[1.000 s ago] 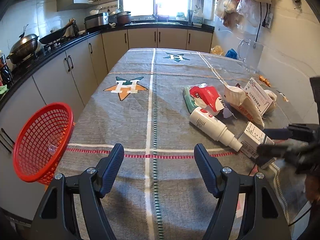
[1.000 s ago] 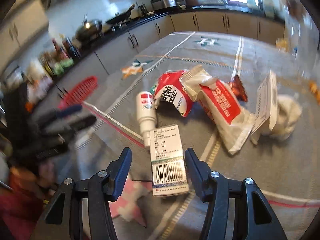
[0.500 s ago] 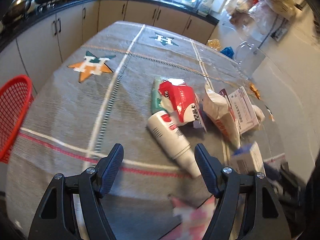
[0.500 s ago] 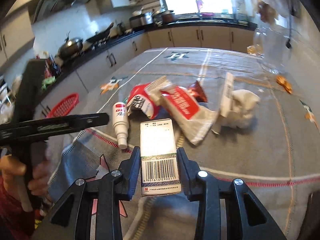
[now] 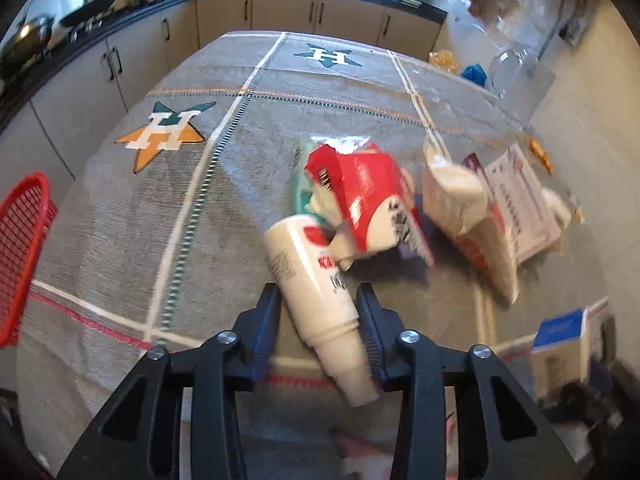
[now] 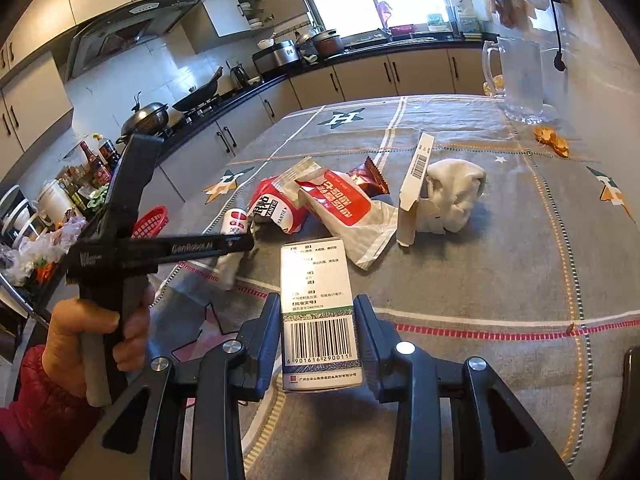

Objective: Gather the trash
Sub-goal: 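Lower the left tool onto the white plastic bottle and close on it, then carry the white bottle with the left tool while the right tool carries the barcode box to the basket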

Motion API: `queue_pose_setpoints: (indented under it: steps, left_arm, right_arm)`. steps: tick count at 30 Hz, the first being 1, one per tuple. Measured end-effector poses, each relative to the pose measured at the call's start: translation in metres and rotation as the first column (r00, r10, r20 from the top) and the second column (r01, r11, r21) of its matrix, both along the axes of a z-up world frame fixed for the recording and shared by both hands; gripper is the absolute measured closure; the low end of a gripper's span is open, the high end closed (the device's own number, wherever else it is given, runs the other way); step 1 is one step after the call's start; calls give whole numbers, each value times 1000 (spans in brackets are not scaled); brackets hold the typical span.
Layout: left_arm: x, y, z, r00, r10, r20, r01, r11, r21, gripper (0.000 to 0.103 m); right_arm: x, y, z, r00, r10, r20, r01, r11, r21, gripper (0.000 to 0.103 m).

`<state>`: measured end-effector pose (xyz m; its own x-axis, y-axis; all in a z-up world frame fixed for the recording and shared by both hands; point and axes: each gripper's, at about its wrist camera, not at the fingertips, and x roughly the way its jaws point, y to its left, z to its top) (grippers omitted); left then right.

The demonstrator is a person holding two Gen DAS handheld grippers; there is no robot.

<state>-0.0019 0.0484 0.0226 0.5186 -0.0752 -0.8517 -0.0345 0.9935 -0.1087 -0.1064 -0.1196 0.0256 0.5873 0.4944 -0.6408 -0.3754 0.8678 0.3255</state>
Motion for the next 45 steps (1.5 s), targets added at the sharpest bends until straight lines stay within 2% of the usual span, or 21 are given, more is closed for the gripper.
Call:
queue_pose_setpoints:
  steps: [3, 6, 13, 18, 22, 29, 41, 43, 45]
  left_arm:
    - [-15, 7, -1, 999, -33, 23, 33, 999, 38, 67]
    - [-23, 13, -1, 997, -51, 57, 47, 997, 54, 74]
    - [-13, 19, -2, 996, -58, 62, 57, 998, 11, 74]
    - [-6, 16, -3, 994, -70, 83, 69, 997, 14, 74]
    - [-17, 20, 0, 990, -71, 118, 71, 997, 3, 74]
    - [-49, 26, 22, 975, -88, 205, 94, 995, -23, 74]
    - [-63, 22, 0, 984, -134, 120, 134, 991, 5, 74]
    - [-60, 23, -2, 986, -128, 106, 129, 992, 1, 71]
    - [-57, 23, -2, 987, -121, 101, 122, 993, -3, 61]
  right_arm:
    - [-1, 5, 0, 1000, 10, 0, -10, 1000, 3, 63]
    - [1, 11, -3, 1000, 19, -8, -19, 1000, 9, 63]
    - [-3, 31, 1, 1000, 31, 2, -31, 999, -24, 64]
    - [-5, 35, 3, 1000, 21, -1, -21, 999, -28, 63]
    - [-8, 40, 4, 1000, 19, -3, -19, 999, -34, 63]
    - [-12, 47, 7, 1000, 17, 1, -17, 999, -35, 63]
    - [-18, 61, 2, 1000, 16, -17, -17, 998, -63, 63]
    - [-18, 60, 1, 1000, 16, -19, -17, 998, -60, 63]
    - [-18, 58, 1, 1000, 15, -20, -16, 998, -56, 63]
